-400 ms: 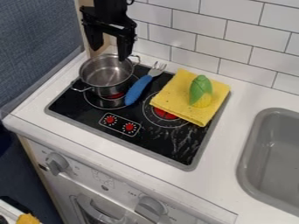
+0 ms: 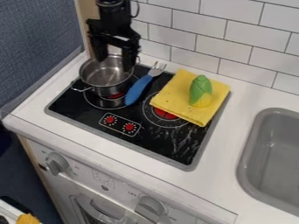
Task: Move the green yellow object to the left burner
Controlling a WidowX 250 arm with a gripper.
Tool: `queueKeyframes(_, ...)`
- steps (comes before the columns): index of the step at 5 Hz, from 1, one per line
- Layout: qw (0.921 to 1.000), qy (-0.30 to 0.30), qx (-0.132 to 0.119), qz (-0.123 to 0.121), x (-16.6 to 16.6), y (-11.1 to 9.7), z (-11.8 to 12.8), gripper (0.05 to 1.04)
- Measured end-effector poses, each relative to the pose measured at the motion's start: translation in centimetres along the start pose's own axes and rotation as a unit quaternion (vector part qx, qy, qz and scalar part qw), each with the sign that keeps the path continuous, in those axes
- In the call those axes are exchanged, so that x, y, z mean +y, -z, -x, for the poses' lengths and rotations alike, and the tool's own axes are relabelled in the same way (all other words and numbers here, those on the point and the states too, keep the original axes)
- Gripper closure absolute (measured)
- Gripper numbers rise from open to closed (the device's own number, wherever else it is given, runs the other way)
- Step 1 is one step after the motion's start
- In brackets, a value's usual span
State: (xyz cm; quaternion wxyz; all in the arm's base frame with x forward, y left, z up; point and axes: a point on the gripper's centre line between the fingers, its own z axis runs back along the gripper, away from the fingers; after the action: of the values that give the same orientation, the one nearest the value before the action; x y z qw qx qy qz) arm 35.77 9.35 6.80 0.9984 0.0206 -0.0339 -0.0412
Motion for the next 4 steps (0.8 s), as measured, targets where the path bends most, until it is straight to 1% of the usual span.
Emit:
queueKeyframes(1, 0.9960, 0.083, -0.026, 0.022, -5.0, -0.6, -1.9, 0.082)
queueKeyframes(2, 0.9855, 0.150, -0.075, 0.027, -9.5, -3.6, -3.1, 0.082)
queueKeyframes(3, 0.9803, 0.183, -0.070, 0.026, -11.8, -4.1, -3.2, 0.082)
queueKeyframes(4, 0.9774, 0.197, -0.073, 0.020, -13.2, -4.2, -3.4, 0.082)
